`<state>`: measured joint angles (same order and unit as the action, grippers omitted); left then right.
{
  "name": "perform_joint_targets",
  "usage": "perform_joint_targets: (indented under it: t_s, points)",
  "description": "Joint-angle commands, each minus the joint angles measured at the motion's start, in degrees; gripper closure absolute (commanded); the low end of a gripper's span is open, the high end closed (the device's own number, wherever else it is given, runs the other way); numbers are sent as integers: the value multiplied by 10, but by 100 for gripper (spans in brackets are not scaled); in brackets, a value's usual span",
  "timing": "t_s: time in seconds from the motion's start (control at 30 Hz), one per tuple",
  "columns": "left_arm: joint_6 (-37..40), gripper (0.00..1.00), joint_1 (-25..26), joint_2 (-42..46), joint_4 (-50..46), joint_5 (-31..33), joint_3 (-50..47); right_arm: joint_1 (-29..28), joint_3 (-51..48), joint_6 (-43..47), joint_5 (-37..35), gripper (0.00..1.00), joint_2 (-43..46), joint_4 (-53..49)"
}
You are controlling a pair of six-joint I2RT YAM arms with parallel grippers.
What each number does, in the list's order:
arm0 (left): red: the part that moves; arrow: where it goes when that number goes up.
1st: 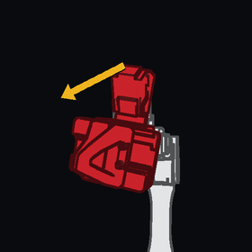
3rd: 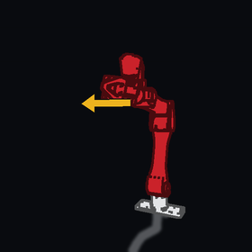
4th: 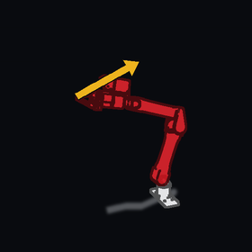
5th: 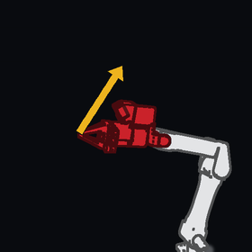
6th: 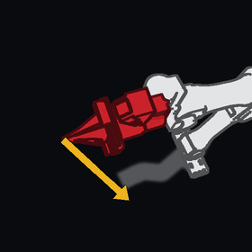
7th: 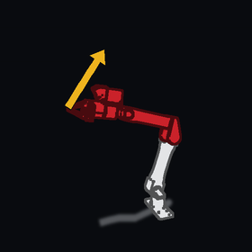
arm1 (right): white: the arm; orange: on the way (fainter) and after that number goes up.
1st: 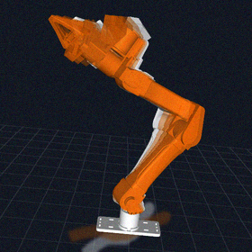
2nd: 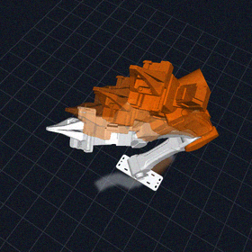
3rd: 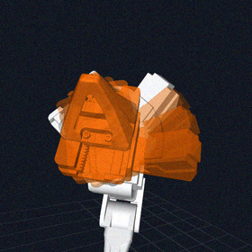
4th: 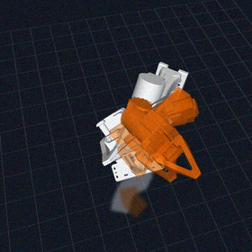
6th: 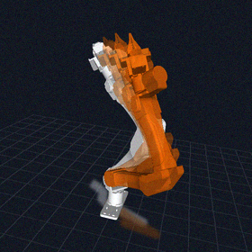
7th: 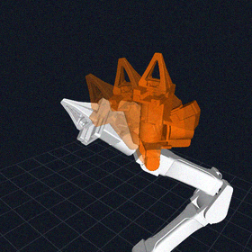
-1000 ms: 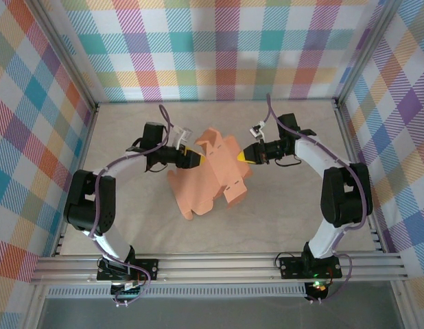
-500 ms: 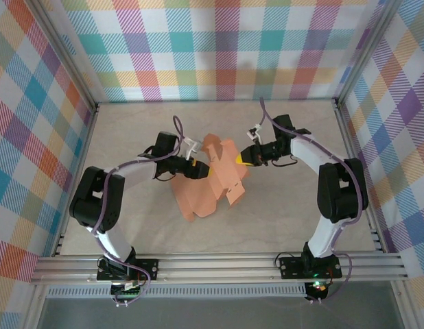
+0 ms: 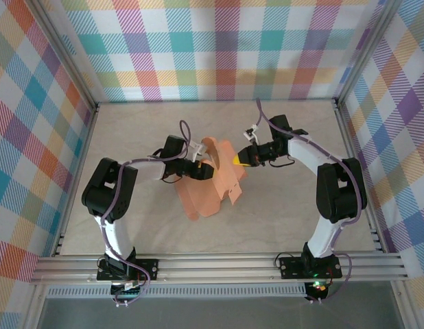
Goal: Fold the paper box
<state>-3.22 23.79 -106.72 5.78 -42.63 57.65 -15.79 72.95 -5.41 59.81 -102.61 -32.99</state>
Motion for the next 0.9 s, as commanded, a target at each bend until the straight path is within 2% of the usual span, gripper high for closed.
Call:
perform_joint_targets:
  t_s: [0.0,0.07,0.2,0.43,0.57,0.67,0.77,0.83,0.87]
  points:
    - [-4,40,13,5,10,7,11,-4,3,8,2,100,-9,-1]
    - [3,38,12,23,2,22,3,-4,7,13,-13,100,-8,-11]
    - [10,28,10,70,5,54,-31,-4,24,21,-105,100,-3,-46]
    - [-71,11,-17,189,151,110,-151,-8,28,34,-286,100,5,-72]
    - [-82,8,-30,231,152,143,-173,-22,23,50,-379,100,6,-77]
    - [-84,7,-37,234,152,147,-176,-34,21,65,-410,100,12,-77]
    - [-84,5,-37,226,160,133,-173,-44,17,87,-411,100,22,-72]
    - [-47,5,-29,221,136,142,-159,-55,18,105,-422,100,25,-76]
    - [7,6,-13,220,87,174,-139,-60,18,106,-427,100,27,-79]
